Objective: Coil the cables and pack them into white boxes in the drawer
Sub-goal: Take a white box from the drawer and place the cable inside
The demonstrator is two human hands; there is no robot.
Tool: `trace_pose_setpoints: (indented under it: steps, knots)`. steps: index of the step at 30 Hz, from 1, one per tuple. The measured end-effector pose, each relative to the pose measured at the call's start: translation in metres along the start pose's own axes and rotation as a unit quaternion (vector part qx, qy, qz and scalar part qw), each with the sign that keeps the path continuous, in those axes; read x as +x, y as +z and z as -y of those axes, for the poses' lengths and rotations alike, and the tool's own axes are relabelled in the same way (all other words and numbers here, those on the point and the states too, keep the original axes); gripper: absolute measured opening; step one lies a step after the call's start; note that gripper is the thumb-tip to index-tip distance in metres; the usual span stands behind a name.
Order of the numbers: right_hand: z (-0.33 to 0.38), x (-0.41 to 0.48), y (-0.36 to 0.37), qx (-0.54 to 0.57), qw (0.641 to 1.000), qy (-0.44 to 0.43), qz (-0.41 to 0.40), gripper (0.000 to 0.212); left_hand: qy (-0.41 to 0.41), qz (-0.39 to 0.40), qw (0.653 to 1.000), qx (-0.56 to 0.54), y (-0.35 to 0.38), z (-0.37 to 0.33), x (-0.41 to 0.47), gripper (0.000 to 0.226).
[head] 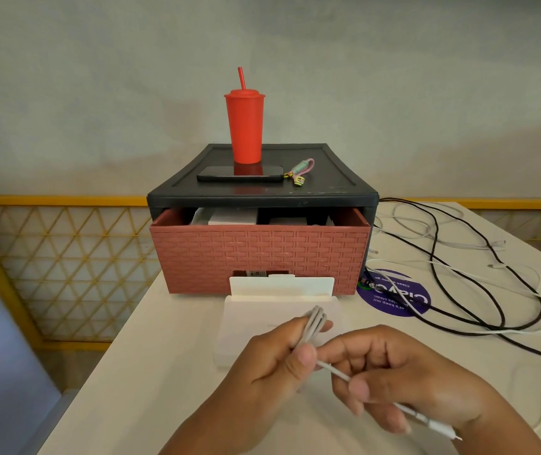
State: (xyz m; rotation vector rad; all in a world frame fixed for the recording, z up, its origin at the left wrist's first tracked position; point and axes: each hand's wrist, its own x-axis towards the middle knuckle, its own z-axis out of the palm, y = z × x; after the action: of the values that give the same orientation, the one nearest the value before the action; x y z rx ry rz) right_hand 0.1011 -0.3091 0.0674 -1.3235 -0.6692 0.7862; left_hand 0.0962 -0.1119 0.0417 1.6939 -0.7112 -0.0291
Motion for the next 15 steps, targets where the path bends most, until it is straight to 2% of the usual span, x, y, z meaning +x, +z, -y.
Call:
trace_pose_setpoints:
  steps: [2, 5, 8, 11, 15]
  knots:
    - [-0.0018, -0.0008, -0.0017, 0.021, 1.000, -0.007, -0.015, 0.039, 0.002, -0.001, 1.000, 0.008, -0.0006, -0.0011, 0.0007, 0.052]
    - [-0.0033, -0.0016, -0.0041, 0.045, 0.998, -0.015, -0.033, 0.040, 0.009, -0.008, 0.999, 0.042, -0.0006, 0.0004, 0.0004, 0.064]
    - [-0.0032, -0.0017, -0.0050, 0.049, 0.997, -0.016, -0.058, 0.042, 0.010, -0.010, 0.997, 0.071, -0.0001, -0.0020, 0.0035, 0.051]
    - [-0.0016, -0.0025, -0.0024, 0.029, 0.994, -0.023, -0.101, 0.045, 0.033, -0.016, 0.993, 0.115, -0.0039, 0.0031, 0.0054, 0.058]
    - [0.0031, -0.0057, -0.0021, -0.041, 0.973, -0.059, -0.219, 0.050, 0.020, -0.085, 0.991, 0.102, -0.0101, 0.0055, 0.0037, 0.076]
